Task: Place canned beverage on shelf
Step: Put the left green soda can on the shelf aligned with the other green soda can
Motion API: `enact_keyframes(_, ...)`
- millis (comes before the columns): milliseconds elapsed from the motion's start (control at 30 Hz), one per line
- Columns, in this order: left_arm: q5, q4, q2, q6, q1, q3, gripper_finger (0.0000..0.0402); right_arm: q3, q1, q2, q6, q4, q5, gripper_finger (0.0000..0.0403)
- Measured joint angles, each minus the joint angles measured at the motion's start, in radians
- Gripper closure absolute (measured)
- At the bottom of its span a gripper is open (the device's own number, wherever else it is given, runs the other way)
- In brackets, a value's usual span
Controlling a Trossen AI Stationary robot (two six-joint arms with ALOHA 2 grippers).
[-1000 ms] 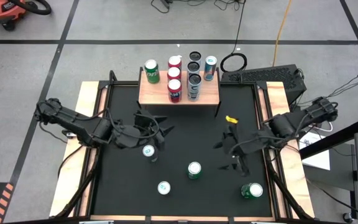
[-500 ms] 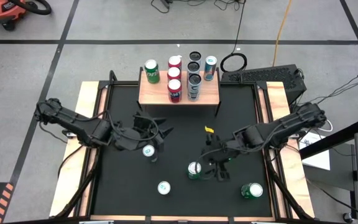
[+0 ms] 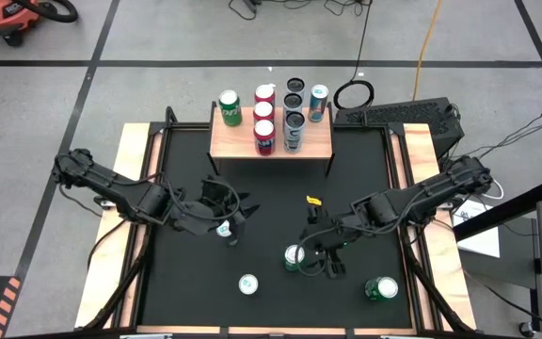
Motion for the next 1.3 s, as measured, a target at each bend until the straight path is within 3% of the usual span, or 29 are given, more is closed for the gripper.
enact_keyframes(500, 0.130, -0.073, 0.000, -0.058, 0.000, 0.000, 0.0165, -0.131, -0.002, 0.006, 0.000, 0.118, -0.049, 0.0061)
enact_keyframes(800, 0.082, -0.065, 0.000, -0.059, 0.002, 0.000, 0.0165, -0.201, -0.039, 0.005, -0.030, 0.193, -0.048, 0.0011)
enact_keyframes(1300, 0.075, -0.062, 0.009, -0.083, 0.002, 0.000, 0.0165, -0.308, -0.100, 0.005, -0.115, 0.390, -0.182, 0.0007)
